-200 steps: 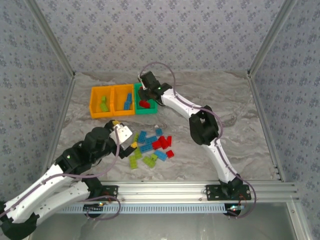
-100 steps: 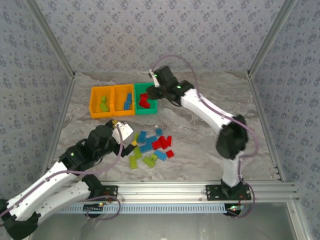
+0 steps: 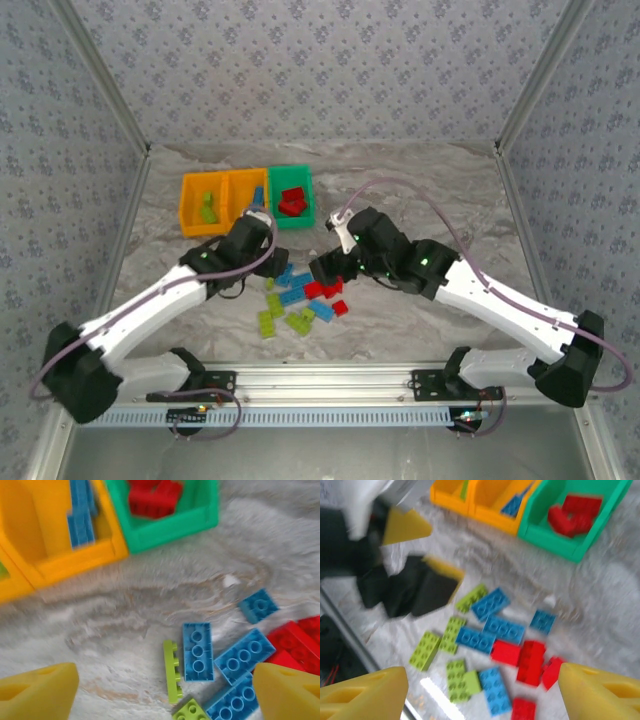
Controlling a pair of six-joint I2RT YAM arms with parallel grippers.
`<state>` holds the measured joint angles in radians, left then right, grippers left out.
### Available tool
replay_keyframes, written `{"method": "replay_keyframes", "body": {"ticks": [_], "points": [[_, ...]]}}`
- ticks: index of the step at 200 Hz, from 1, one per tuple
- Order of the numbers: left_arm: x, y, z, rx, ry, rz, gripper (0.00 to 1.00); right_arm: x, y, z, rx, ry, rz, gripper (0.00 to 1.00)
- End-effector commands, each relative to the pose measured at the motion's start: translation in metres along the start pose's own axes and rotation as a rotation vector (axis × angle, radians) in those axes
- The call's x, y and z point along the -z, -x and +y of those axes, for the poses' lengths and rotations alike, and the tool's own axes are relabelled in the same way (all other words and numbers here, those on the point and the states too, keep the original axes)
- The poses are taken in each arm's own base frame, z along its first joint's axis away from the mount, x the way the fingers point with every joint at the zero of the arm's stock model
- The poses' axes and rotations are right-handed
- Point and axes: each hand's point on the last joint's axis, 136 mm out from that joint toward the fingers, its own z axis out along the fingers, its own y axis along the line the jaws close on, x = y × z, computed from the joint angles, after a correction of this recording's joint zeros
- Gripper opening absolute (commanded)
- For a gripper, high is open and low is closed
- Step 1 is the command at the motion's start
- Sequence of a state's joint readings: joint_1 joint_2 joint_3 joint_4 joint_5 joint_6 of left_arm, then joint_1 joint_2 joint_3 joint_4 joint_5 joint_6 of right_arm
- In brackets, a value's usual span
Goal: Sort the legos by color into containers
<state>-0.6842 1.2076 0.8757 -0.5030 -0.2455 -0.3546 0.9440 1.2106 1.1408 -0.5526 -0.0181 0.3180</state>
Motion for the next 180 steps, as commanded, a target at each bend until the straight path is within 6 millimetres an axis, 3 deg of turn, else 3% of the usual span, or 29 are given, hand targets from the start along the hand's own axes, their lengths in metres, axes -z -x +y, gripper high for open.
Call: {"method": "replay_keyframes", "body": {"ticks": [1, 38, 52, 74, 79, 96, 144, 160, 180], "points": [[-0.03, -0.019, -0.012, 0.147, -0.093, 0.12, 0.78, -0.006, -0.023, 0.011, -0.069, 0.035, 0.083, 0.83], [-0.069, -0.053, -0.018, 0.177, -0.104, 0.247, 0.55, -0.02, -0.028, 0.01, -0.088, -0.008, 0.117, 0.84], [-0.077, -0.058, -0.022, 0.188, -0.116, 0.261, 0.48, -0.024, -0.025, 0.015, -0.068, -0.013, 0.118, 0.84], [-0.085, -0.063, -0.019, 0.191, -0.097, 0.266, 0.37, -0.028, -0.035, 0.013, -0.03, -0.054, 0.165, 0.84], [-0.086, -0.064, -0.018, 0.187, -0.088, 0.268, 0.35, -0.024, -0.023, 0.018, -0.025, -0.047, 0.137, 0.84], [-0.09, -0.067, -0.014, 0.179, -0.066, 0.271, 0.29, -0.025, -0.023, 0.021, -0.012, -0.052, 0.143, 0.84], [-0.091, -0.076, -0.001, 0.159, -0.008, 0.271, 0.24, -0.025, -0.022, 0.024, -0.005, -0.056, 0.136, 0.85], [-0.087, -0.075, -0.002, 0.161, -0.017, 0.258, 0.33, -0.025, -0.022, 0.023, 0.0, -0.06, 0.139, 0.85], [-0.077, -0.066, -0.003, 0.176, -0.04, 0.213, 0.33, -0.026, -0.022, 0.024, 0.002, -0.063, 0.143, 0.85]]}}
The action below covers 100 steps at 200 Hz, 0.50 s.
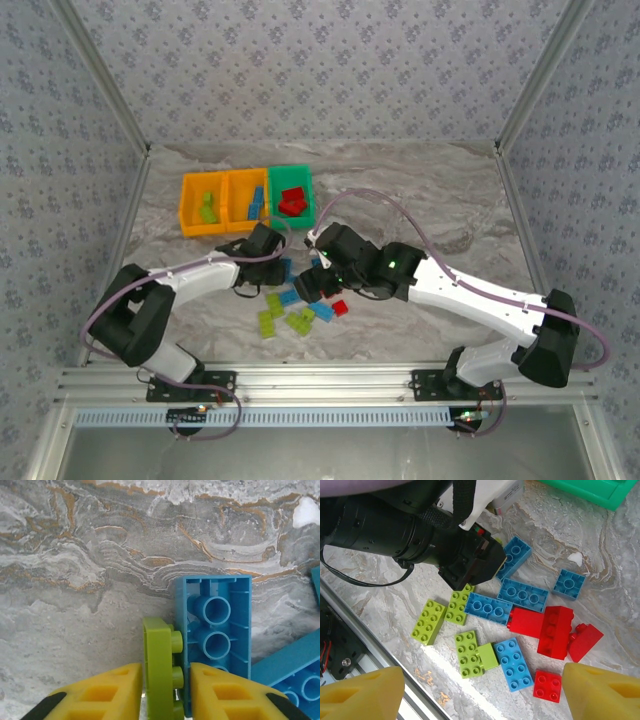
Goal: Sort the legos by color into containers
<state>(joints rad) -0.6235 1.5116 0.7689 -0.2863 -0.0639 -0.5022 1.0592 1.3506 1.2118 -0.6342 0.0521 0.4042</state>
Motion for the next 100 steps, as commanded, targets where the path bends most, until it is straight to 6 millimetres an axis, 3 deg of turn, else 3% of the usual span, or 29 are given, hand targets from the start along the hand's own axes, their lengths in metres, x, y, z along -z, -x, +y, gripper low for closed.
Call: {"method": "replay_keyframes", "body": {"ticks": [1, 41, 72, 100], "points": [[0.012, -0.001, 0.007, 0.008, 0.008, -0.033, 0.33, 0.004, 0.004, 0.0, 0.002, -0.022, 0.001, 0.85], [0.039, 0.013, 0.007, 0.018, -0.022, -0.145, 0.33, 0.002, 0.005, 0.001, 0.008, -0.028, 0.004, 0.85], [0.033, 0.01, 0.013, 0.015, 0.004, -0.123, 0.32, 0.001, 0.006, 0.001, 0.009, -0.03, 0.002, 0.85], [0.028, 0.011, 0.016, 0.025, 0.015, -0.12, 0.22, 0.001, 0.004, -0.001, 0.012, -0.044, 0.007, 0.85]]}}
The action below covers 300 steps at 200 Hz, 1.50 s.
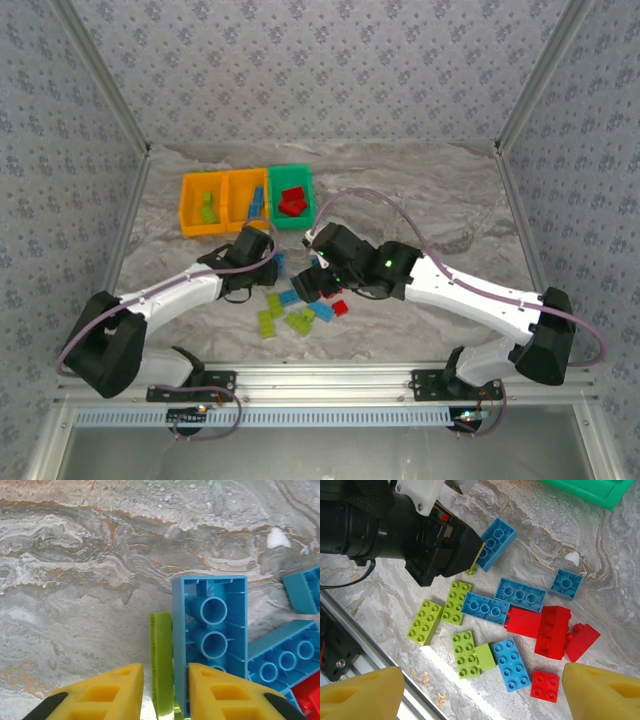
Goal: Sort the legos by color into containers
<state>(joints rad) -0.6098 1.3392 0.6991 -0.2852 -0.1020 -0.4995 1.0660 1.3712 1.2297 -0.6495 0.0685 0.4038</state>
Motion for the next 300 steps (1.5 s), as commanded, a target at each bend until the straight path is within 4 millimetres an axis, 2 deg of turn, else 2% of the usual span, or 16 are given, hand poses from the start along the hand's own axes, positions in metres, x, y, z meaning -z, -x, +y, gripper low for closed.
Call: {"method": "replay_keyframes", "body": {"ticks": [1, 24, 56, 84, 115, 142, 165, 177, 190, 207, 220, 233, 248, 267, 287, 300], "points": [[-0.003, 0.003, 0.006, 0.006, 0.026, -0.009, 0.21, 0.003, 0.004, -0.001, 0.004, -0.027, -0.004, 0.85], [0.007, 0.01, 0.006, 0.01, 0.02, -0.05, 0.11, 0.003, 0.003, -0.002, 0.004, -0.032, -0.001, 0.85], [0.042, 0.035, 0.002, 0.055, -0.061, -0.194, 0.03, 0.001, 0.004, -0.004, 0.007, -0.043, -0.006, 0.85], [0.065, 0.062, 0.02, 0.11, -0.06, -0.288, 0.02, -0.003, 0.006, -0.001, 0.009, -0.039, -0.002, 0.85], [0.077, 0.1, 0.044, 0.134, -0.017, -0.339, 0.02, -0.006, 0.004, -0.001, 0.012, -0.041, 0.009, 0.85], [0.067, 0.148, 0.055, 0.132, 0.017, -0.366, 0.02, -0.008, 0.005, -0.001, 0.01, -0.042, 0.008, 0.85], [0.038, 0.19, 0.065, 0.116, 0.063, -0.337, 0.04, -0.01, 0.003, -0.001, 0.01, -0.042, 0.015, 0.85], [0.024, 0.206, 0.069, 0.093, 0.08, -0.308, 0.11, -0.01, 0.002, -0.003, 0.012, -0.05, 0.021, 0.85], [0.015, 0.217, 0.078, 0.086, 0.12, -0.297, 0.28, -0.008, 0.002, -0.005, 0.014, -0.064, 0.026, 0.86], [0.008, 0.223, 0.083, 0.094, 0.12, -0.27, 0.58, -0.003, 0.004, -0.006, 0.014, -0.069, 0.02, 0.86], [0.008, 0.224, 0.084, 0.106, 0.111, -0.238, 0.67, -0.001, 0.005, -0.005, 0.013, -0.063, 0.01, 0.86], [0.013, 0.225, 0.084, 0.11, 0.109, -0.23, 0.67, -0.001, 0.007, -0.003, 0.015, -0.052, 0.002, 0.86], [0.021, 0.225, 0.084, 0.115, 0.111, -0.246, 0.55, -0.002, 0.008, -0.001, 0.014, -0.043, 0.0, 0.86], [0.034, 0.219, 0.079, 0.127, 0.078, -0.262, 0.52, -0.005, 0.009, 0.001, 0.02, -0.042, 0.002, 0.86], [0.059, 0.204, 0.048, 0.149, -0.067, -0.302, 0.53, -0.005, 0.011, -0.011, 0.0, -0.095, -0.022, 0.86], [0.074, 0.183, 0.021, 0.12, -0.134, -0.33, 0.55, -0.006, 0.011, -0.022, -0.041, -0.128, -0.033, 0.87]]}}
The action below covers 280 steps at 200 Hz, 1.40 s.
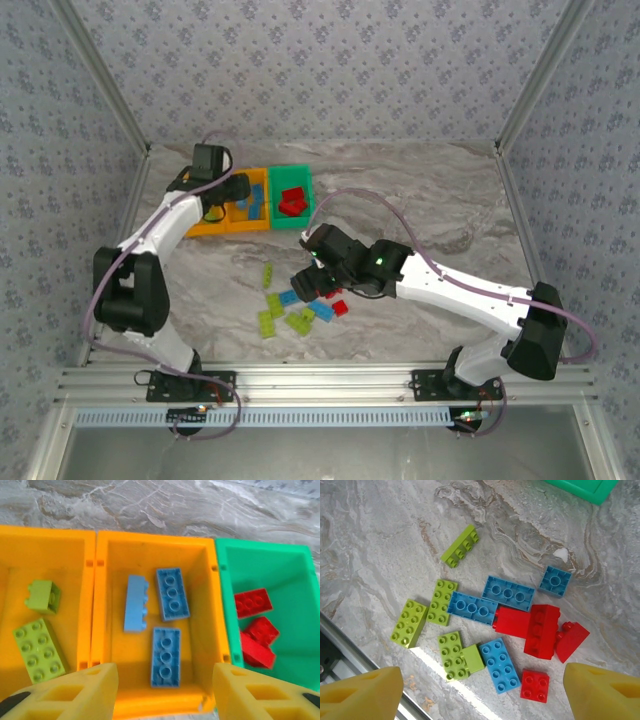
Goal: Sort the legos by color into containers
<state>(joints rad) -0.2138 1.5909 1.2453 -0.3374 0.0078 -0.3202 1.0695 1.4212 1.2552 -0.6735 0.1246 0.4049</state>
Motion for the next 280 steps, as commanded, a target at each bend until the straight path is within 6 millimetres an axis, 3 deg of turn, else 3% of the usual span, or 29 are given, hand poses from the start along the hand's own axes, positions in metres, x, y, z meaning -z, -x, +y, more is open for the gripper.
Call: {"method": "replay_keyframes", "body": {"ticks": [1, 23, 27, 33, 51, 76, 101, 128, 153, 201, 228, 256, 280], "points": [[0.052, -0.015, -0.048, 0.002, -0.183, -0.061, 0.55, 0.004, 0.011, -0.015, -0.053, -0.061, -0.055, 0.87], [0.081, -0.061, -0.075, -0.054, -0.22, -0.03, 0.58, 0.004, 0.013, -0.033, -0.118, -0.09, -0.09, 0.87], [0.084, -0.071, -0.077, -0.059, -0.216, -0.016, 0.59, 0.006, 0.016, -0.035, -0.131, -0.088, -0.105, 0.87], [0.088, -0.085, -0.079, -0.074, -0.209, 0.006, 0.59, 0.0, 0.003, -0.044, -0.147, -0.103, -0.076, 0.88], [0.09, -0.126, -0.075, -0.112, -0.156, 0.077, 0.59, 0.001, 0.009, -0.054, -0.214, -0.067, -0.122, 0.89], [0.075, -0.167, -0.061, -0.125, -0.103, 0.172, 0.59, 0.002, 0.012, -0.053, -0.233, -0.009, -0.142, 0.89], [0.052, -0.19, -0.059, -0.153, -0.091, 0.246, 0.58, 0.004, 0.012, -0.036, -0.191, 0.068, -0.169, 0.89], [0.028, -0.207, -0.059, -0.167, -0.071, 0.315, 0.55, 0.002, 0.005, -0.04, -0.206, 0.042, -0.144, 0.89], [0.011, -0.217, -0.053, -0.182, -0.027, 0.336, 0.49, 0.002, -0.005, -0.044, -0.212, 0.022, -0.127, 0.89], [-0.007, -0.227, -0.035, -0.21, 0.053, 0.335, 0.25, 0.003, -0.011, -0.003, -0.091, 0.238, -0.085, 0.89], [-0.006, -0.226, -0.03, -0.207, 0.071, 0.317, 0.14, 0.001, -0.028, -0.003, -0.04, 0.219, 0.033, 0.88], [0.003, -0.212, -0.029, -0.191, 0.067, 0.275, 0.05, 0.005, -0.045, -0.01, -0.013, 0.178, 0.119, 0.87], [0.022, -0.173, -0.025, -0.146, 0.055, 0.168, 0.05, 0.015, -0.045, -0.015, -0.006, 0.148, 0.108, 0.87]]}}
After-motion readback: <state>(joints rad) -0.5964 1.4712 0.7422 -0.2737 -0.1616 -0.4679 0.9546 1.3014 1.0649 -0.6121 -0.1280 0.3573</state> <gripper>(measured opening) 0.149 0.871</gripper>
